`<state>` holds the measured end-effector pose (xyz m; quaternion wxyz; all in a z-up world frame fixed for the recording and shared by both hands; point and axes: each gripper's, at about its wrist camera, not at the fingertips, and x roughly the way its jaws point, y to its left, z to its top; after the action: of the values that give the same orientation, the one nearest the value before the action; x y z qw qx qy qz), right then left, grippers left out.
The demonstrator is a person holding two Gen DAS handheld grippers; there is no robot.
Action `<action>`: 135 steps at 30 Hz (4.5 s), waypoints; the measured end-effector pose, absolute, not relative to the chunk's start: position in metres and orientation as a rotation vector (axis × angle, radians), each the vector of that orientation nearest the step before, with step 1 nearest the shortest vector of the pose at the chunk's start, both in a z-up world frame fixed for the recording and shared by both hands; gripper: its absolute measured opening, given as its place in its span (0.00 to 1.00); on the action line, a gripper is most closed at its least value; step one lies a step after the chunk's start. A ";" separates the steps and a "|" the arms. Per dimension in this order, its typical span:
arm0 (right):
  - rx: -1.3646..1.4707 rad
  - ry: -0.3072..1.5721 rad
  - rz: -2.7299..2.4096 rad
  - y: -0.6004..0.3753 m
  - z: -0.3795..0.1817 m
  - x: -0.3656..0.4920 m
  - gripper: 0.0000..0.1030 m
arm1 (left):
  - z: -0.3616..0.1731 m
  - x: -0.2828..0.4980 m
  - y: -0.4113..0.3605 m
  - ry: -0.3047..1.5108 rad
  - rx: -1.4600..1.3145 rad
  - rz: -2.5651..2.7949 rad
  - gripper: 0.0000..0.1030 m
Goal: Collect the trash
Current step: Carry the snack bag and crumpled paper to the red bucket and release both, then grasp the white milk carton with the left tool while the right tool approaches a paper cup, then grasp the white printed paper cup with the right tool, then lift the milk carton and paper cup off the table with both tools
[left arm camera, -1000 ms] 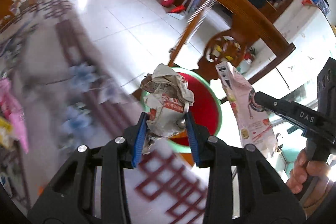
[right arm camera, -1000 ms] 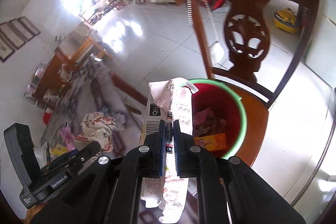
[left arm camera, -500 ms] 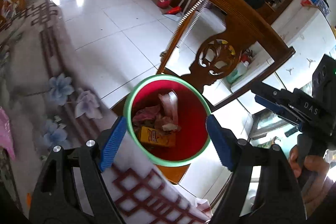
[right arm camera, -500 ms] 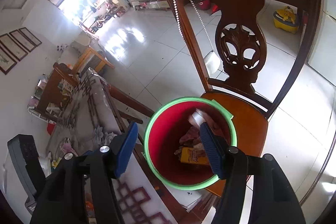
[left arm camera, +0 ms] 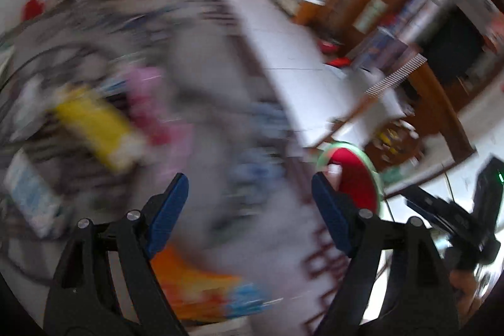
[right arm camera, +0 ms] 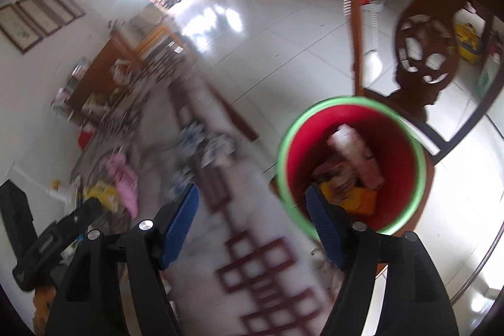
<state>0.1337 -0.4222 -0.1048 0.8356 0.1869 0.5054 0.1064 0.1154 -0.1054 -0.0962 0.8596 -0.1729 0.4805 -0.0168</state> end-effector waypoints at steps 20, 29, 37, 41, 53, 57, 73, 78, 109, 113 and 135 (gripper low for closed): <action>0.186 1.117 0.361 -0.267 -0.101 0.083 0.72 | -0.177 0.055 0.117 1.106 -0.724 0.508 0.88; 0.170 1.143 0.354 -0.259 -0.106 0.072 0.79 | -0.174 0.086 0.106 1.138 -0.529 0.424 0.88; 0.075 1.205 0.405 -0.246 -0.114 0.066 0.79 | -0.181 0.083 0.099 1.154 -0.484 0.339 0.70; 0.066 1.266 0.426 -0.249 -0.128 0.056 0.80 | -0.178 0.077 0.096 1.173 -0.443 0.268 0.58; -0.021 1.490 0.566 -0.211 -0.181 0.022 0.80 | -0.179 0.063 0.087 1.217 -0.432 0.205 0.67; -0.071 1.511 0.564 -0.205 -0.188 0.020 0.61 | -0.181 0.065 0.077 1.209 -0.400 0.231 0.68; -0.086 1.306 0.601 -0.182 -0.146 0.049 0.45 | -0.163 0.043 0.068 1.132 -0.432 0.214 0.55; -0.007 1.227 0.623 -0.183 -0.118 0.060 0.45 | -0.142 0.040 0.062 1.079 -0.445 0.185 0.55; 0.216 1.108 0.505 -0.232 -0.092 0.073 0.45 | -0.084 0.046 0.028 0.945 -0.358 0.106 0.55; 0.221 1.116 0.499 -0.235 -0.096 0.073 0.45 | -0.087 0.045 0.026 0.957 -0.361 0.106 0.55; 0.303 1.135 0.424 -0.289 -0.107 0.083 0.45 | -0.085 0.059 -0.017 0.977 -0.316 0.056 0.55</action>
<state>0.0828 -0.2893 -0.1074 0.8113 0.1419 0.5313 0.1984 0.0594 -0.0174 -0.0855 0.8707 -0.1510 0.4673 0.0267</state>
